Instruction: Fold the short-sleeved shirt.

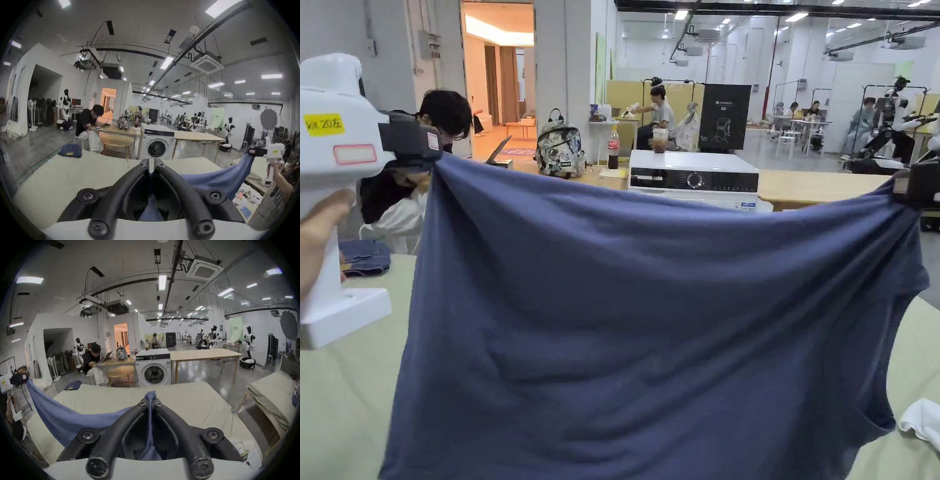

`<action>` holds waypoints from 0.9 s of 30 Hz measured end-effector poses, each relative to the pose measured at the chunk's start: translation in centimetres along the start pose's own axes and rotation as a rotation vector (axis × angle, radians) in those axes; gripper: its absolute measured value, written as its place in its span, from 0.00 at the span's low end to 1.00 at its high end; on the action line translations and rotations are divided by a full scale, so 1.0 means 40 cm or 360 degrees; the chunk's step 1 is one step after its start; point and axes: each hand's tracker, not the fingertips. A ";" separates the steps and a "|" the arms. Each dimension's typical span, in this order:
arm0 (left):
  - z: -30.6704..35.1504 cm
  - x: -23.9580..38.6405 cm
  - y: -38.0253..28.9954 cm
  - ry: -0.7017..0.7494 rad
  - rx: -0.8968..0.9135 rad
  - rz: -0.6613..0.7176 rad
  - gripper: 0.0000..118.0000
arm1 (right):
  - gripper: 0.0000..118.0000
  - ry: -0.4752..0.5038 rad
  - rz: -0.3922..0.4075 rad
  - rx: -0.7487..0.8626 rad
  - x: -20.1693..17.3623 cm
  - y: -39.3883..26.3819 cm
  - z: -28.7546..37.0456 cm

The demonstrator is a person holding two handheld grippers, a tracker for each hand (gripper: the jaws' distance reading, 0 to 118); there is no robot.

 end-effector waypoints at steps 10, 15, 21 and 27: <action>-0.227 -0.013 0.214 0.0153 0.0021 0.0027 0.00 | 0.01 -0.0156 0.0128 0.0185 -0.103 0.292 -0.216; -0.310 -0.026 0.249 0.0231 0.0013 -0.0099 0.00 | 0.01 -0.0213 0.0154 0.0242 -0.148 0.366 -0.284; -0.306 -0.022 0.253 0.0263 0.0061 -0.0106 0.00 | 0.01 -0.0220 0.0157 0.0286 -0.143 0.448 -0.364; -0.357 -0.015 0.209 0.0272 0.0010 -0.0201 0.00 | 0.01 -0.0228 0.0123 0.0282 -0.140 0.418 -0.387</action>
